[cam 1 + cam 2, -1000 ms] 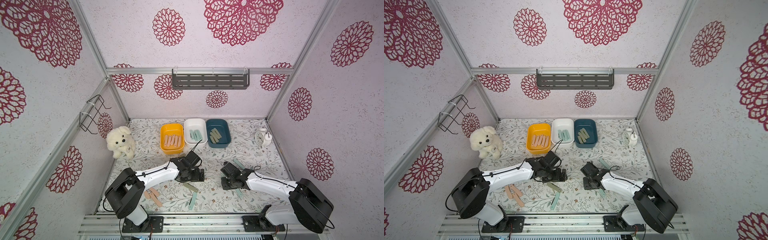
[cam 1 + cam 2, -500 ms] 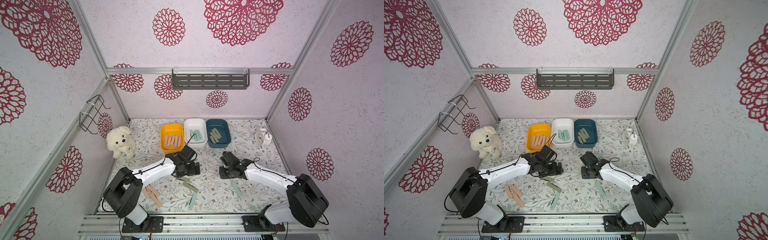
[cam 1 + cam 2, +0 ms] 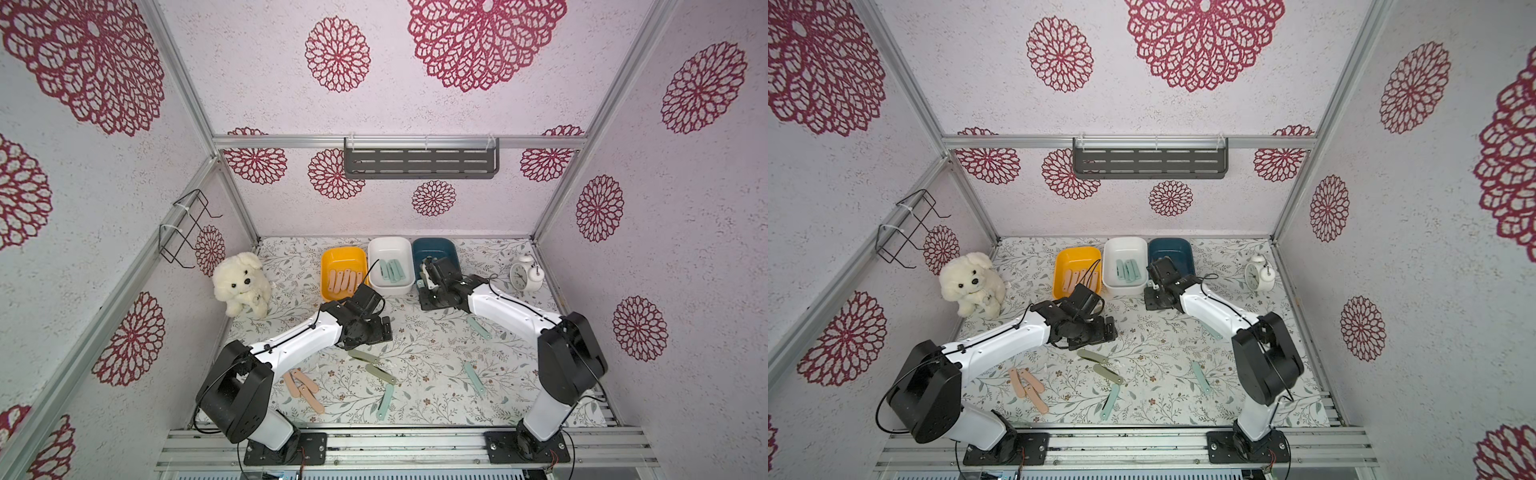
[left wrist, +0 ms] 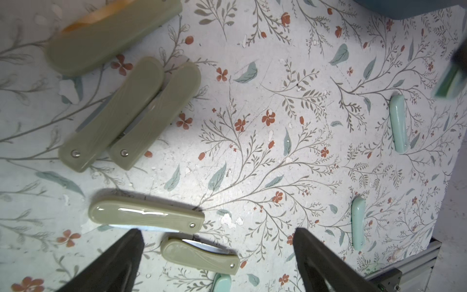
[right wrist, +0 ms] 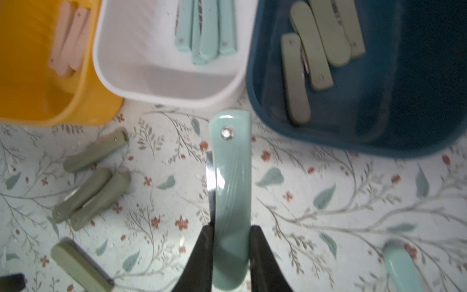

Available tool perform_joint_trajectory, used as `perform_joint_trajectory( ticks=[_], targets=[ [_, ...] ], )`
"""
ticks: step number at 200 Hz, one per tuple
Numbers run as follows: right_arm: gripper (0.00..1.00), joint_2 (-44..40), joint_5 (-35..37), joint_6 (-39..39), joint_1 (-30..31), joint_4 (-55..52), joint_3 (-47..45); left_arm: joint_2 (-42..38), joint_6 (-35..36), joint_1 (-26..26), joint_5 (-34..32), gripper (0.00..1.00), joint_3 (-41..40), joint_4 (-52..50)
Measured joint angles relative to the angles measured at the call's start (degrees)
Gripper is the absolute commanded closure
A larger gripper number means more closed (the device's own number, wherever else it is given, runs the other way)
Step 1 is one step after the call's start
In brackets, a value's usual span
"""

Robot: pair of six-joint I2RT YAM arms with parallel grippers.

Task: Place the fruit knives into the storage box by color
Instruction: Place the fruit knife in the storage box.

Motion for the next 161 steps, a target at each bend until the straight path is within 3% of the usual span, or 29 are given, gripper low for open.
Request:
perform_joint_trajectory(
  ticks=[65,123,161],
  targets=[
    [0.83,19.26,-0.02,-4.90,-0.50,-1.92,25.22,-3.87,-1.03,0.07,-0.76,0.03,-0.33,-3.89],
    [0.56,32.98,-0.13,-7.19,-1.68,-8.24,44.19,-6.97,-4.48,-0.11,-0.83,0.03,-3.52,-7.61],
    [0.47,31.08,-0.13,-8.07,-1.66,-10.27,44.39,-6.97,-8.74,-2.73,0.70,0.00,-6.10,-9.20]
  ],
)
